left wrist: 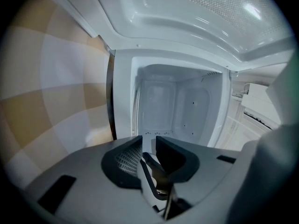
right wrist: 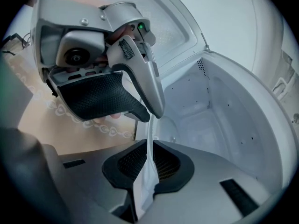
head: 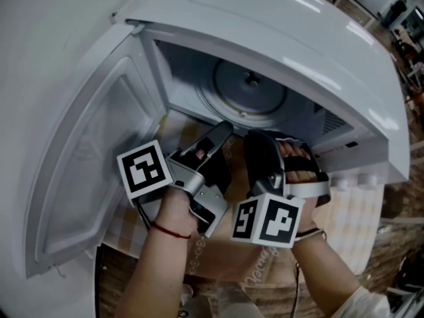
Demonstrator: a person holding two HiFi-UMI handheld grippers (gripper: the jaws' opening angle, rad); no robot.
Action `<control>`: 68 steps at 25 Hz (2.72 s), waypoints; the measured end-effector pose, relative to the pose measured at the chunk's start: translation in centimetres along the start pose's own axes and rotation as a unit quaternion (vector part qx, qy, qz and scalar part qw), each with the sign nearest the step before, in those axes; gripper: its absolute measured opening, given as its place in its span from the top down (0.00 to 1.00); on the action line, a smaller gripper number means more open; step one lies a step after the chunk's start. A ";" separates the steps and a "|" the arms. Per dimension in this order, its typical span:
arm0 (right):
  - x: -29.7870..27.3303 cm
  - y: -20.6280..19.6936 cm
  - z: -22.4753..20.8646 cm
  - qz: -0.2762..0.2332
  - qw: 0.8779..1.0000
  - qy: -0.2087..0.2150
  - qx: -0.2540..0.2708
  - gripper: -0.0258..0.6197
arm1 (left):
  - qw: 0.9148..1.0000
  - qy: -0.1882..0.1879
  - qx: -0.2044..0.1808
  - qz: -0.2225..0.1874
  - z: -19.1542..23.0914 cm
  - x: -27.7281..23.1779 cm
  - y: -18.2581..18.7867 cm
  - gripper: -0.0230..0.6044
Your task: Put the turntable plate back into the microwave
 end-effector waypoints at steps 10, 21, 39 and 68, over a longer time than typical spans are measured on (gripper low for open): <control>2.2 0.8 0.7 -0.012 1.000 -0.016 0.021 0.87 | 0.999 -0.029 -0.015 -0.009 -1.6 1.8 -1.5 0.84; 7.2 2.0 1.0 -0.021 0.999 -0.021 0.042 0.87 | 0.998 -0.056 -0.013 -0.022 -4.1 5.4 -5.5 0.87; 17.4 5.8 3.5 -0.038 0.997 -0.028 0.063 0.87 | 0.997 -0.062 -0.021 -0.031 -9.3 13.8 -10.9 0.87; 36.7 10.1 8.6 -0.054 0.995 -0.030 0.083 0.87 | 0.997 -0.070 -0.005 -0.017 -16.5 27.9 -23.6 0.89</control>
Point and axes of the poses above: the fingertips, and each gripper's own axes: x backward along the fingers, z to its left, y out of its top, the point moved 4 cm from there along x, backward along the fingers, and after that the axes turned 6 degrees about z, right-handed, at the moved point
